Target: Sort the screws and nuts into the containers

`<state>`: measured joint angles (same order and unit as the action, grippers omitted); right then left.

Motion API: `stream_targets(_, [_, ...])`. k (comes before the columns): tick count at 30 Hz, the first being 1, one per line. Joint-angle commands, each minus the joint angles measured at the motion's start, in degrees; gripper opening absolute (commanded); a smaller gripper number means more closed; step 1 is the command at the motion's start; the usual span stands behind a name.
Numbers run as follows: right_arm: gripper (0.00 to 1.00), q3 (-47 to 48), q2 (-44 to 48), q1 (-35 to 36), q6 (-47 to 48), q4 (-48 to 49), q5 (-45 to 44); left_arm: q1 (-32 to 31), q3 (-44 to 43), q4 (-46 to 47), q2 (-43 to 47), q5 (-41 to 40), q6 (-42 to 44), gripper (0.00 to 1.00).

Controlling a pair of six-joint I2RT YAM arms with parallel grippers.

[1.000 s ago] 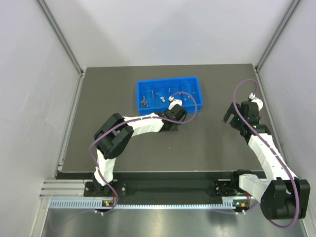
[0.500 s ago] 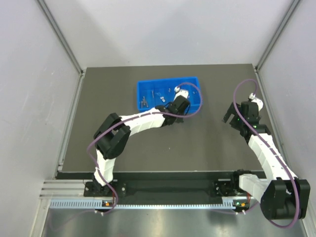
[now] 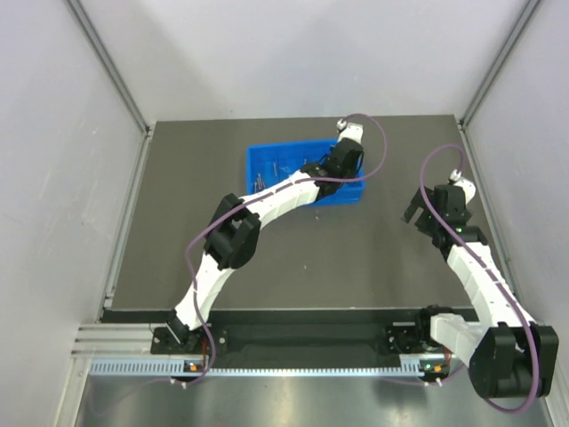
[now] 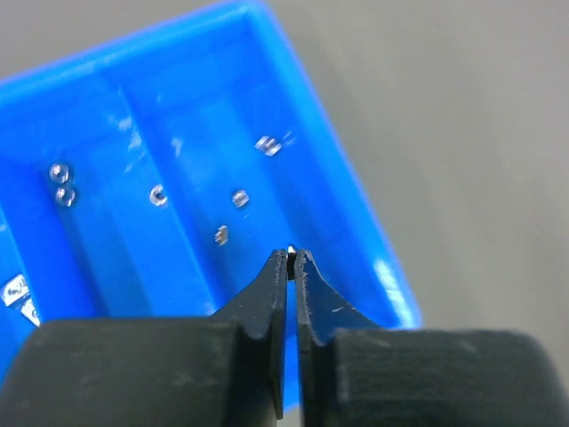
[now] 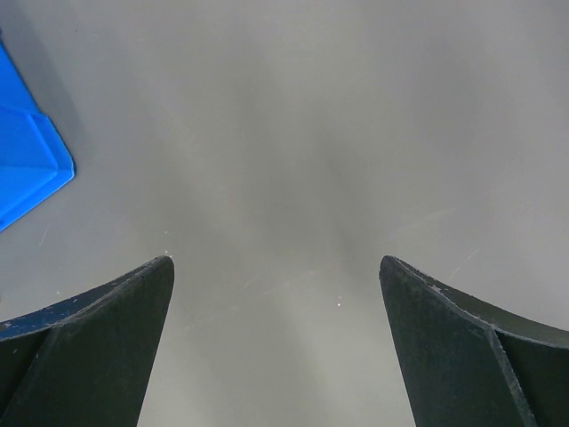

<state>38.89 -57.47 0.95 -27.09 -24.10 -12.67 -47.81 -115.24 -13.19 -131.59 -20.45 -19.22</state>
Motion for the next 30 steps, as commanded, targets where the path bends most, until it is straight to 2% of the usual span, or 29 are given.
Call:
stream_targets(1, [1.0, 1.4, 1.3, -0.6, 0.5, 0.5, -1.9, 0.9, -4.1, -1.2, -1.6, -0.8, 1.0, 0.08])
stream_targets(3, [0.99, 1.7, 0.8, -0.5, 0.6, 0.5, -1.8, 1.1, -4.9, -2.0, -2.3, -0.8, 1.0, 0.14])
stream_targets(4, [1.0, 1.8, 0.5, -0.5, 0.6, 0.4, -1.9, 1.1, -5.0, -2.4, -2.2, -0.7, 0.9, 0.22])
stream_targets(8, [1.0, 1.6, 0.2, -0.5, 0.8, 0.7, -1.0, 1.0, -3.7, -2.4, 0.0, 0.6, 1.6, 0.41])
stream_targets(12, [1.0, 1.0, -0.1, -0.5, 0.7, 1.4, -0.5, 1.0, 2.6, 0.4, 6.1, 1.6, 1.3, 0.5])
stream_targets(15, [1.0, 0.8, 0.0, -0.5, 0.4, 1.2, 0.3, 0.9, 8.5, 1.1, 11.2, 1.5, 0.3, 0.5])
stream_targets(22, [1.0, -0.3, 2.5, -0.4, 0.5, 1.2, -0.1, -0.9, 29.2, 2.4, 26.5, 2.0, -3.4, 0.49])
stream_targets(26, [1.0, -0.7, 2.2, -0.5, 0.0, 1.0, 0.0, -1.5, 35.5, -0.5, 30.1, 0.6, -9.9, 0.45])
stream_targets(30, [1.0, -0.8, 2.2, -0.6, -0.3, 1.2, 1.1, -2.8, 38.2, -3.0, 30.0, -5.7, -17.1, 0.43])
